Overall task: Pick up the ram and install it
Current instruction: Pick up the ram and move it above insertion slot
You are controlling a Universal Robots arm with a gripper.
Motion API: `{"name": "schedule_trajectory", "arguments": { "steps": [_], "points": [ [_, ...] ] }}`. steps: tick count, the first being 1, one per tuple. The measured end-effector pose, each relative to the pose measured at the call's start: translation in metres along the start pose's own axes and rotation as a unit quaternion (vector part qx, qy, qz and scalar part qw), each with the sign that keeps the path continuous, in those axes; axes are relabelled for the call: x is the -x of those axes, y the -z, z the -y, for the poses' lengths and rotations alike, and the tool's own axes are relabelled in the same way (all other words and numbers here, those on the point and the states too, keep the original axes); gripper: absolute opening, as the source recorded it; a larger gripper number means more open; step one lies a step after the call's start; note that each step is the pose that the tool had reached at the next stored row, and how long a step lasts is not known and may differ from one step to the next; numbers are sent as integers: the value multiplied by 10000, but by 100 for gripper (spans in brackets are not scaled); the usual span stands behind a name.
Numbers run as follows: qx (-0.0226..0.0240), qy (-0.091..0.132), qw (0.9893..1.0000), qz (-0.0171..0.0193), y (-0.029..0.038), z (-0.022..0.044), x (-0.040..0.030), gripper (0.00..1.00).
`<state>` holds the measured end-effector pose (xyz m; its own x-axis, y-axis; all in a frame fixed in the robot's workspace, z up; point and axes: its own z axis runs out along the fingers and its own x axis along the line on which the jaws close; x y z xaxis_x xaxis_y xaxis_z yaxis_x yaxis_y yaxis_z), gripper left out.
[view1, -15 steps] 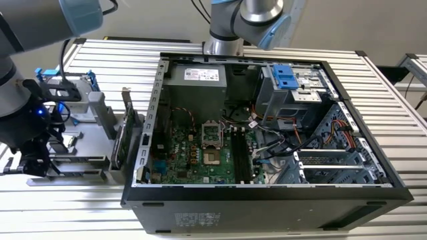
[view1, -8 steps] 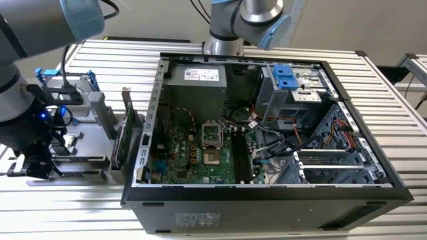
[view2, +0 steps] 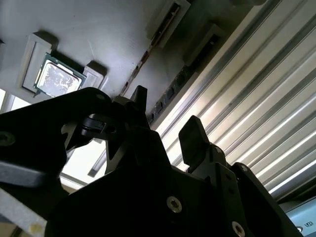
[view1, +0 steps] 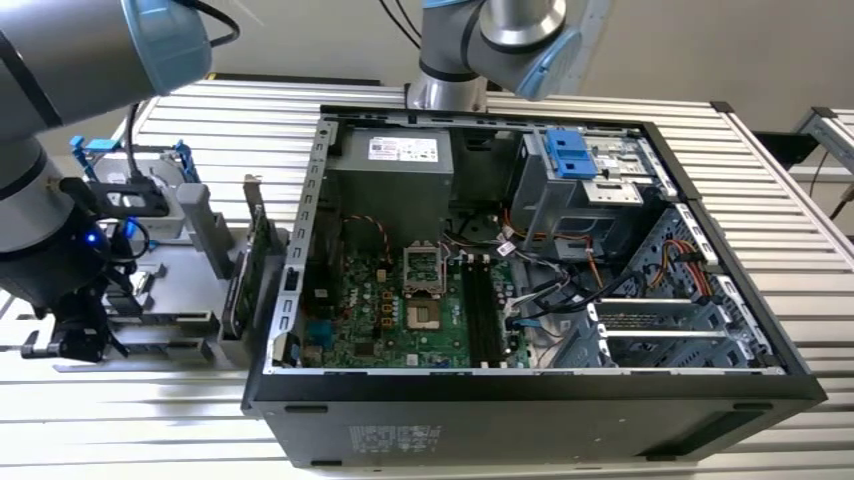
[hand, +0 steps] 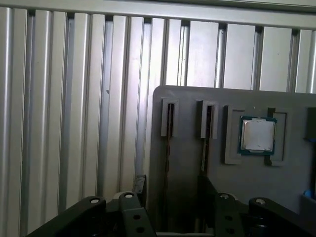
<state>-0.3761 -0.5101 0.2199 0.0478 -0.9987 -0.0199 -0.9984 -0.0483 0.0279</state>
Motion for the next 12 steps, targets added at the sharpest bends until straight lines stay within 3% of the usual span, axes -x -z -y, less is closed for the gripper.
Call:
{"name": "schedule_trajectory", "arguments": {
  "steps": [12],
  "points": [
    [0, 16, 10000, -1, -136, 3, -8, 100]
  ]
}}
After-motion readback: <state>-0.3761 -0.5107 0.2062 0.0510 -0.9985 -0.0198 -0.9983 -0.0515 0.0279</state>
